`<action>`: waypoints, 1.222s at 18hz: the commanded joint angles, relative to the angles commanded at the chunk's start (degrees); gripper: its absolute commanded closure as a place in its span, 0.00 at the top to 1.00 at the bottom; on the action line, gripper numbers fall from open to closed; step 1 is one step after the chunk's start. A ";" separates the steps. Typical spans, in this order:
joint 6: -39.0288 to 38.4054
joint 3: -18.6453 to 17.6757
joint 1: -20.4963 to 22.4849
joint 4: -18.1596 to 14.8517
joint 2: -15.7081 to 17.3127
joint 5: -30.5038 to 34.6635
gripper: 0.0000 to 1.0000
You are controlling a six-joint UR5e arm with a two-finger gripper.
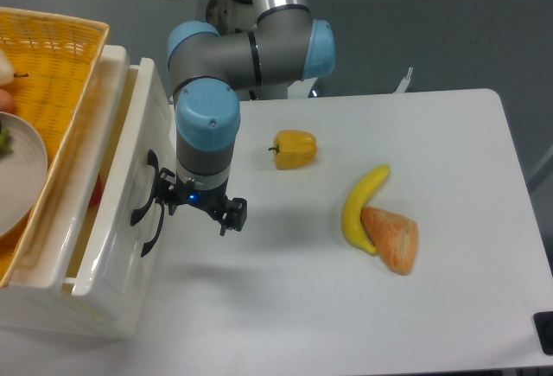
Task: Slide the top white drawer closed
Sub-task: 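Keep pushing the drawer front until it is flush with the unit, then hold the gripper against the closed drawer front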
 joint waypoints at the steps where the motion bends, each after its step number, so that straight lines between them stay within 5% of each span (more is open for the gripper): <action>1: 0.00 0.00 0.00 0.00 0.00 -0.44 1.00; 22: 0.70 0.79 2.72 0.09 0.09 -0.36 1.00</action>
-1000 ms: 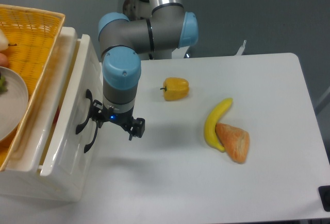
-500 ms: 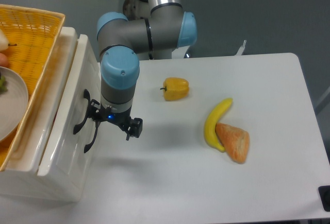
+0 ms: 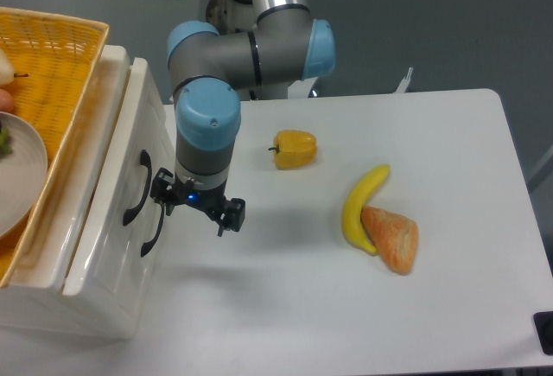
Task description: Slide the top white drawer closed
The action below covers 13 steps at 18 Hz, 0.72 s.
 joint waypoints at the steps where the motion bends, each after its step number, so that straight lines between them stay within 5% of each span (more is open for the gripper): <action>1: 0.09 0.18 0.53 0.17 0.00 0.00 1.00; 5: 4.37 0.88 3.08 0.53 0.44 0.09 1.00; 13: 26.52 -1.23 6.42 -0.09 2.81 4.21 1.00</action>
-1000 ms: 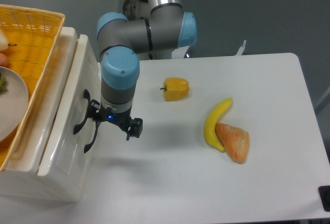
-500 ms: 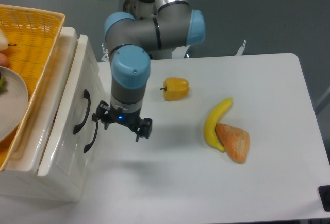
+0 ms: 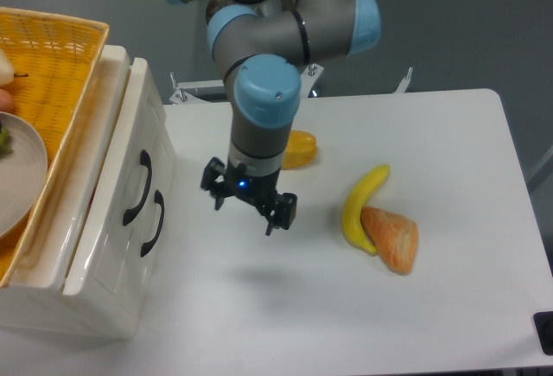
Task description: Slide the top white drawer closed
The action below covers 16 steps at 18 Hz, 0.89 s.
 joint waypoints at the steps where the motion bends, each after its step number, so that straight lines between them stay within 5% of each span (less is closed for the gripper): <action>1: 3.07 0.09 0.00 0.09 0.00 0.88 1.00; 12: 15.83 0.17 8.60 0.26 0.18 4.31 1.00; 16: 28.21 0.09 12.56 0.17 -0.18 4.49 1.00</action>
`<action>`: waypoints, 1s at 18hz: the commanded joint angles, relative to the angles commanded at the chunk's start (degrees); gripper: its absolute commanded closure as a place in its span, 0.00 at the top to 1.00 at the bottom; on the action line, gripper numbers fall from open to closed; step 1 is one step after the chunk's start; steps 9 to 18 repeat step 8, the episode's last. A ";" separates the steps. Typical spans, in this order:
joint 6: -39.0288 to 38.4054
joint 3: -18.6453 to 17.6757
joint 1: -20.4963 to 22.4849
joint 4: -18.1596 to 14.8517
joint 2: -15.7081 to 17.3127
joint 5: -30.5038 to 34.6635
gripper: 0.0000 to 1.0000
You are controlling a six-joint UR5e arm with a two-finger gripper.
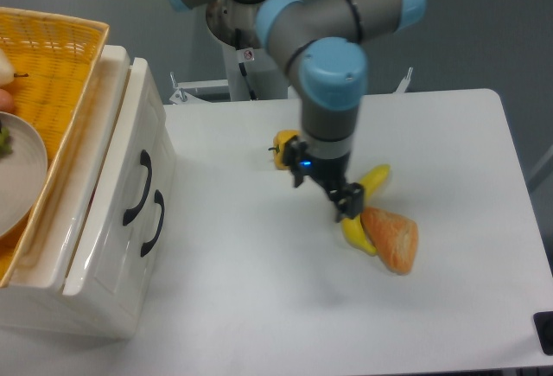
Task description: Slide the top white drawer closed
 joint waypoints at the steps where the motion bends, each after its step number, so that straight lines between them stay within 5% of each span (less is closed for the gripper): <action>1: 1.42 0.08 0.36 0.00 0.09 -0.09 1.00; 18: 1.70 0.00 0.62 0.18 0.18 -0.18 1.00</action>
